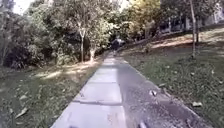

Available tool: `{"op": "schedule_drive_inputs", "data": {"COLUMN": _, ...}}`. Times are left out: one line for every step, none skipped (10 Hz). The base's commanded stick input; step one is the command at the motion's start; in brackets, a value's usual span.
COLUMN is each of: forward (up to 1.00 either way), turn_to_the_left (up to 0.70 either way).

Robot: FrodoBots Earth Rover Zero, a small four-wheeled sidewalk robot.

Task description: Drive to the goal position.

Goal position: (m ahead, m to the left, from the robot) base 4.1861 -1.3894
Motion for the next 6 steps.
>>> {"op": "schedule_drive_inputs", "data": {"forward": 0.50, "turn_to_the_left": -0.50}}
{"op": "schedule_drive_inputs", "data": {"forward": 0.50, "turn_to_the_left": -0.50}}
{"op": "schedule_drive_inputs", "data": {"forward": 0.50, "turn_to_the_left": -0.50}}
{"op": "schedule_drive_inputs", "data": {"forward": 0.50, "turn_to_the_left": -0.48}}
{"op": "schedule_drive_inputs", "data": {"forward": 0.50, "turn_to_the_left": -0.07}}
{"op": "schedule_drive_inputs", "data": {"forward": 0.50, "turn_to_the_left": 0.00}}
